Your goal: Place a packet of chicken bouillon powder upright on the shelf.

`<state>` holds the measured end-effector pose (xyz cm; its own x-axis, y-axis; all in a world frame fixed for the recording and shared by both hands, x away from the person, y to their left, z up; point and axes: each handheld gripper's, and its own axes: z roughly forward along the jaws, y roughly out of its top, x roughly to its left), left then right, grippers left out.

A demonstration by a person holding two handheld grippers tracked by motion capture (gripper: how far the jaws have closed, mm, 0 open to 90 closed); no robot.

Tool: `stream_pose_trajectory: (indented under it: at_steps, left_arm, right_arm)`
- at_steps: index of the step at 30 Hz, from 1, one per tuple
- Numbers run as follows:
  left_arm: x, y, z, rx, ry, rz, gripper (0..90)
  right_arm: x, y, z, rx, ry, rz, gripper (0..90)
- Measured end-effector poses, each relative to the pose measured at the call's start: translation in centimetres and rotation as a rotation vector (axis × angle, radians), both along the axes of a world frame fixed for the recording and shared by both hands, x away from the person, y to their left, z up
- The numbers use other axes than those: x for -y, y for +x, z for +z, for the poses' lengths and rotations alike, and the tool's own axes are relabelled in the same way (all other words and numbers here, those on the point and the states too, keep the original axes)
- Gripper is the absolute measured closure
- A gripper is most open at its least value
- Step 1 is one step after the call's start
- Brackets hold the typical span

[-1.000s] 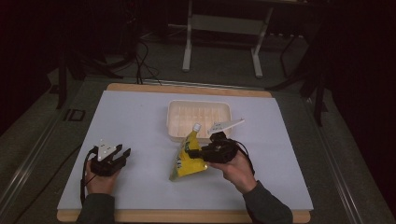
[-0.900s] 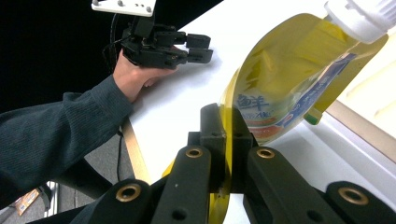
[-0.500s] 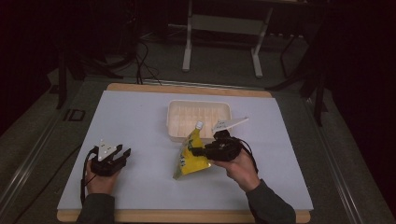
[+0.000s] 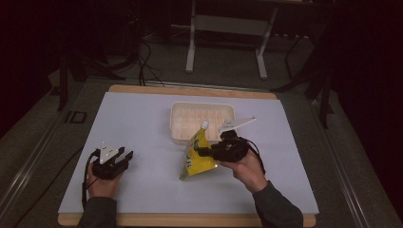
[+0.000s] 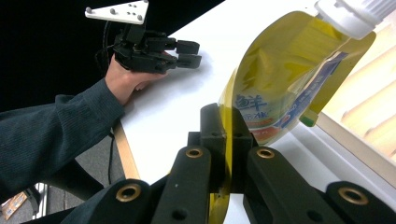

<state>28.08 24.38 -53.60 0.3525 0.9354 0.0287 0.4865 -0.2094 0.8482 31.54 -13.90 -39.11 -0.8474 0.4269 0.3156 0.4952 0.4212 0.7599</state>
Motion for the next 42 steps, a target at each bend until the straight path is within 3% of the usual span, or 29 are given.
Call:
stream_pose_trajectory:
  at_steps: [42]
  left_arm:
    - [0.0, 0.0, 0.0, 0.003, -0.005, 0.000, 58.9]
  right_arm:
    - [1.7, 0.4, 1.0, 0.041, 0.010, -0.037, 90.0]
